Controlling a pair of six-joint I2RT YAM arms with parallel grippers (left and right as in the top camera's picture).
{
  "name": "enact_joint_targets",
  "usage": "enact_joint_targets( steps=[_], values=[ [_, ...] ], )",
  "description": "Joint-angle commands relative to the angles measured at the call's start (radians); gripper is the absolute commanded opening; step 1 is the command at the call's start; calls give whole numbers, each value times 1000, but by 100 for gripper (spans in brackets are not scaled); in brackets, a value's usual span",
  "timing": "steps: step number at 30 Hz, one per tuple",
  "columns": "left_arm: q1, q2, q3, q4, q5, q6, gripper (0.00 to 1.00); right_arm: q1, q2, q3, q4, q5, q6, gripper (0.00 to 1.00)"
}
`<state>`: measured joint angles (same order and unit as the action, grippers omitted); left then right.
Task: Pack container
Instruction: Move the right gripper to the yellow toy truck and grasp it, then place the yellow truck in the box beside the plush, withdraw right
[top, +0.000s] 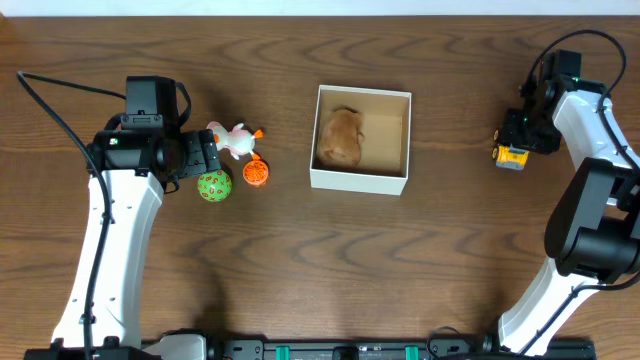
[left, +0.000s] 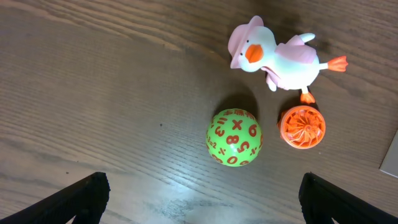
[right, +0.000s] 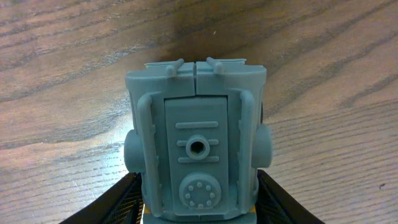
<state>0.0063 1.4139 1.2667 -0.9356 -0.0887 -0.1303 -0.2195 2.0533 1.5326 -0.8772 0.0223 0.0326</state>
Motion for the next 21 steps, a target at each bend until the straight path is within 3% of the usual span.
enact_joint_targets(
  steps=[1,3,10,16,21],
  values=[
    [4,4,20,-3,-5,6,98,-1,-31,7,-35,-9,17,41],
    [4,4,20,-3,-5,6,98,15,-74,14,-51,-10,19,39],
    [4,4,20,-3,-5,6,98,149,-321,18,-63,-92,19,12],
    [4,4,20,-3,-5,6,98,369,-489,18,13,-94,-115,19],
    [4,4,20,-3,-5,6,98,550,-501,18,62,-94,-312,5]
  ],
)
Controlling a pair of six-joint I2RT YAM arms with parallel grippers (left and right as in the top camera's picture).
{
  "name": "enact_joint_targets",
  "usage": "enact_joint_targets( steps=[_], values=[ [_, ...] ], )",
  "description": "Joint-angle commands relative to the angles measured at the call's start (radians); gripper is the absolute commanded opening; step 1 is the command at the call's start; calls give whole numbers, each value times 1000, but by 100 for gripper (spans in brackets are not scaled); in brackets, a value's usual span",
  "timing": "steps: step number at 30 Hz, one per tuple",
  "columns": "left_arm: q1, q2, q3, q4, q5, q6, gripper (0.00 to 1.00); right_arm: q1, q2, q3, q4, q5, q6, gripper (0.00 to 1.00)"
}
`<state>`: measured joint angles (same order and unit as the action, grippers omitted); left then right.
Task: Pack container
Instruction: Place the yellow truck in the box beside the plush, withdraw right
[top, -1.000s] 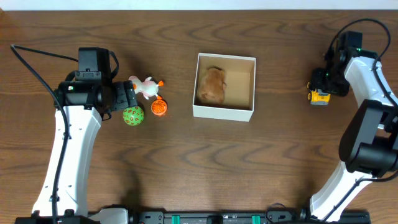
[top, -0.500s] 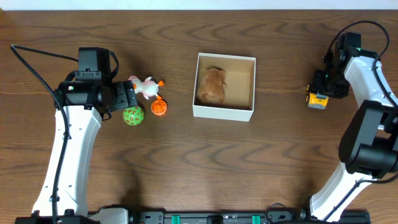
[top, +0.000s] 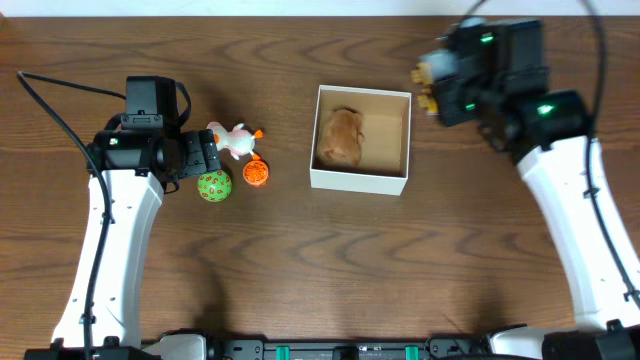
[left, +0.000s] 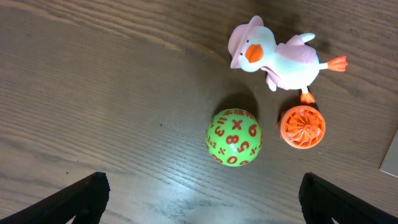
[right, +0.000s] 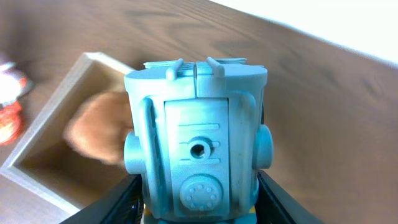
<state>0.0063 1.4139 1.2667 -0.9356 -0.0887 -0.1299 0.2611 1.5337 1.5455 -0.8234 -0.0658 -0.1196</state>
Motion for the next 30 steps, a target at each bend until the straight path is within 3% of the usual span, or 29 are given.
enact_joint_targets(
  steps=[1,8,12,15,19,22,27,30],
  values=[
    [4,4,20,-3,-5,6,98,93,25,5,10,-6,-195,4],
    [4,4,20,-3,-5,5,98,150,149,5,10,-6,-396,1],
    [4,4,20,-3,-5,5,98,132,241,5,18,-4,-542,8],
    [4,4,20,-3,-5,6,98,114,308,5,46,-2,-679,1],
    [4,4,20,-3,-5,6,98,98,384,5,94,11,-803,1],
    [4,4,20,-3,-5,5,98,89,427,5,111,13,-866,8],
    [4,4,20,-3,-5,5,98,74,488,5,121,17,-988,11],
    [4,4,20,-3,-5,5,98,71,512,5,137,20,-989,23]
  ],
)
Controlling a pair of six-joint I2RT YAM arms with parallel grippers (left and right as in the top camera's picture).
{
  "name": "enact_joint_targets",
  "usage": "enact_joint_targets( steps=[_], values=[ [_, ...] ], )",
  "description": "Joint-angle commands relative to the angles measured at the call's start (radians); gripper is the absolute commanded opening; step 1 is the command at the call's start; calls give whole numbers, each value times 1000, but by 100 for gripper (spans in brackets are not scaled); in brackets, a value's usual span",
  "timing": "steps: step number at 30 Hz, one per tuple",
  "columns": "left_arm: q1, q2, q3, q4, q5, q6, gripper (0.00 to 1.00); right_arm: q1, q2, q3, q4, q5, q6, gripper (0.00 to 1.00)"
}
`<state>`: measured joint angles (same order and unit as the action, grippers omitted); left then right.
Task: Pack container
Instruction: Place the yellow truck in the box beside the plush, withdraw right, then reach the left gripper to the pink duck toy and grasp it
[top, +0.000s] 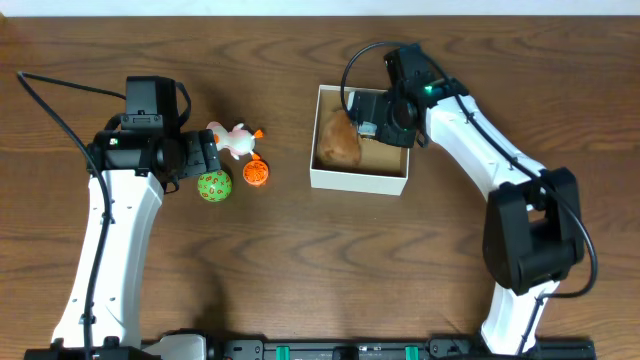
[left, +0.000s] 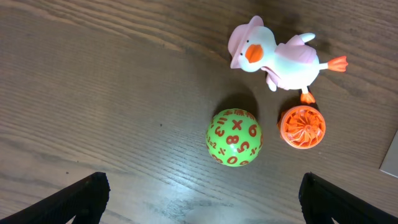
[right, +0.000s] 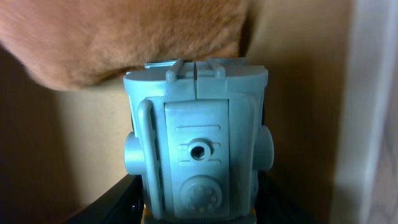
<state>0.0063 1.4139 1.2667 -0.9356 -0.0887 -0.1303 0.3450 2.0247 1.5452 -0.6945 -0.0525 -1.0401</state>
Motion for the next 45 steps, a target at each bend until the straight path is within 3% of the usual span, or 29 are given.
enact_joint_targets(
  steps=[1,4,5,6,14,18,26,30,38,45],
  values=[
    [4,4,20,-3,-5,6,98,-13,23,5,11,11,-68,27],
    [4,4,20,-3,-5,6,98,-6,13,5,26,43,-57,42],
    [4,4,20,-3,-5,6,98,-1,2,5,47,64,-20,66],
    [4,4,20,-3,-5,6,98,3,-13,5,68,77,22,99],
    [4,4,20,-3,-5,6,98,25,-249,7,161,72,353,99],
    [4,4,20,-3,-5,6,98,-2,-400,7,123,79,597,99],
    [4,4,20,-1,-2,-1,98,-242,-570,7,-171,-12,1141,99],
    [4,5,18,29,26,-28,98,-385,-558,-2,-337,-72,1321,99],
    [4,71,-4,120,43,56,98,-515,-532,-70,-418,-87,1402,99],
    [4,317,79,119,97,146,91,-515,-532,-129,-389,-88,1410,99]
  ],
)
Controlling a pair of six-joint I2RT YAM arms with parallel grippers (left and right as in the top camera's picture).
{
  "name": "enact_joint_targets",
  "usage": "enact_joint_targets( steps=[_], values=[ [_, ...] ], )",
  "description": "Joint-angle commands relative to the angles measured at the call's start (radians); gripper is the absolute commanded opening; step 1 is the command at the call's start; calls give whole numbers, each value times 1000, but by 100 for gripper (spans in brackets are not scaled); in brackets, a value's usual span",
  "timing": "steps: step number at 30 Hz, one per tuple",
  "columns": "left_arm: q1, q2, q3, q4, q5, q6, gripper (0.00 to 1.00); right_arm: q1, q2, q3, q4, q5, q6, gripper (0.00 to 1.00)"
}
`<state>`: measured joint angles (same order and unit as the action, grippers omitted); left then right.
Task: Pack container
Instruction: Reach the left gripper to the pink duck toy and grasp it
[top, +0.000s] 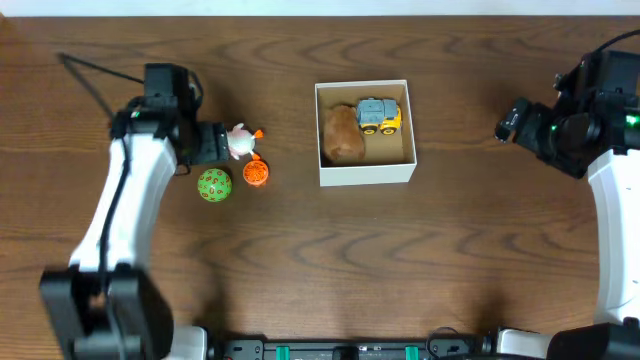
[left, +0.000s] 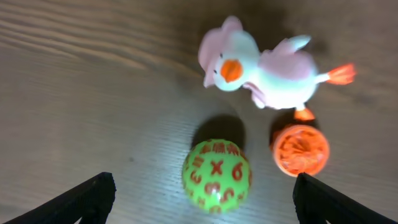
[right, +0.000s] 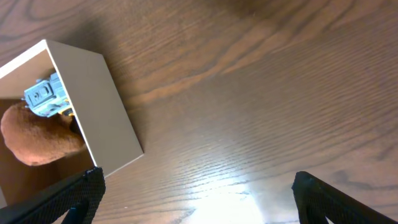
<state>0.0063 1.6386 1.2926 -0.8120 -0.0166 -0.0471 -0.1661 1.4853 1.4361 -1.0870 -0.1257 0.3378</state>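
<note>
The white box (top: 366, 173) stands mid-table. Inside it lie a brown plush (top: 343, 137) and a grey-blue toy truck with yellow wheels (top: 379, 115); the right wrist view shows the box (right: 109, 112), truck (right: 45, 97) and plush (right: 34, 134) at its left edge. My right gripper (top: 508, 124) (right: 199, 205) is open and empty over bare table, well right of the box. My left gripper (top: 208, 145) (left: 202, 205) is open above a pink-and-white duck (left: 261, 62), a green number ball (left: 216, 175) and an orange wheel (left: 300, 149), touching none of them.
The duck (top: 238, 140), green ball (top: 213, 184) and orange wheel (top: 256, 173) sit close together left of the box. Dark wooden table (top: 320, 270) runs all round. A black cable trails behind the left arm.
The toy truck now lies in the box and my right gripper is open, away to the box's right. The box stands slightly shifted and turned. My left gripper sits nearer the duck.
My right gripper was shut on the toy truck at the table's far right, then held it in the air by the box's right corner, then held it down inside the box beside the plush. Now the truck rests there, released. The left arm stayed still until now.
</note>
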Motion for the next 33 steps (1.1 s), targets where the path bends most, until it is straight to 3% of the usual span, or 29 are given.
enact_joint_targets(
  steps=[1,15,20,23,28,33],
  values=[
    [5,134,77,-4,26,79,91,-4,8,-26,3,-15,32,99],
    [39,364,153,172,31,144,91,-4,8,-97,-3,-13,27,99],
    [73,405,153,191,116,183,76,-4,8,-114,-5,-13,21,99],
    [92,410,153,203,197,218,51,-4,8,-115,-7,-13,21,99],
    [97,409,153,206,243,260,30,-4,8,-115,-26,-13,21,99],
    [97,360,154,176,245,256,22,-4,8,-115,-47,-13,21,99]
  ],
)
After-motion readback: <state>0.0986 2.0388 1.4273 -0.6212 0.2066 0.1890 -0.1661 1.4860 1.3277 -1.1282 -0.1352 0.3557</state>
